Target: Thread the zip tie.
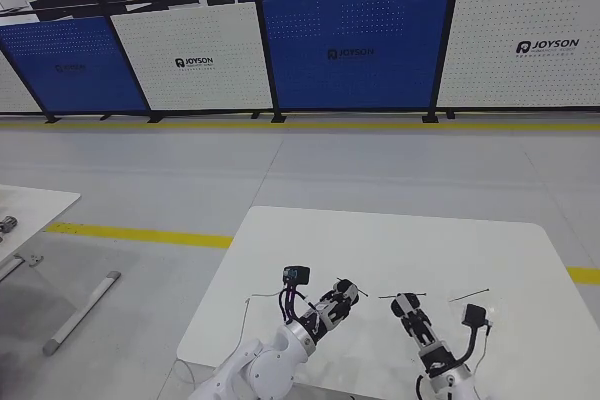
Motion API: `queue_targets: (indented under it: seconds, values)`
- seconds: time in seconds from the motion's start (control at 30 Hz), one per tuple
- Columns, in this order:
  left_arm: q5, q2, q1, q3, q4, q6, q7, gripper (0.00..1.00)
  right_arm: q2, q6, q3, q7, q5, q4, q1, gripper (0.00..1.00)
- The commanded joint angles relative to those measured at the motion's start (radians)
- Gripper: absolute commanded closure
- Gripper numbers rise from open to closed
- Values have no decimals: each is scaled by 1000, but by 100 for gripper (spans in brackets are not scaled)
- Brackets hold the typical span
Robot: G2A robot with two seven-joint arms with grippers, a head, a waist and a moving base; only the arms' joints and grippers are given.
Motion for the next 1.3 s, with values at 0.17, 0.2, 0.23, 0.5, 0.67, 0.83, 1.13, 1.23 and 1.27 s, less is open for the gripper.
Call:
queue_targets:
  seconds: [0.17, 0.2, 0.23, 0.5, 0.67, 0.83, 1.13, 1.23, 1.27]
  values:
    - [0, 0, 0, 0, 0, 0, 0, 100, -11, 15, -7, 13, 24, 23, 13, 100]
    - [0, 0, 0, 0, 0, 0, 0, 100, -11, 15, -7, 13, 24, 23, 13, 100]
    - [0, 0, 0, 0, 0, 0, 0, 100, -11, 15, -7, 13, 24, 23, 13, 100]
    - [0, 0, 0, 0, 0, 0, 0, 100, -25, 72, -5, 77, 24, 18, 12, 100]
    - [0, 0, 0, 0, 0, 0, 0, 100, -31, 58, -2, 93, 46, 20, 12, 100]
    - [0, 0, 0, 0, 0, 0, 0, 100, -33, 65, 4, 89, 53, 18, 8, 100]
    - [0, 0, 0, 0, 0, 0, 0, 100, -54, 93, 20, 109, 71, 27, 18, 100]
    - [0, 0, 0, 0, 0, 0, 0, 100, -61, 93, 23, 124, 76, 34, 20, 100]
    - [0, 0, 0, 0, 0, 0, 0, 100, -63, 92, 23, 131, 79, 38, 21, 100]
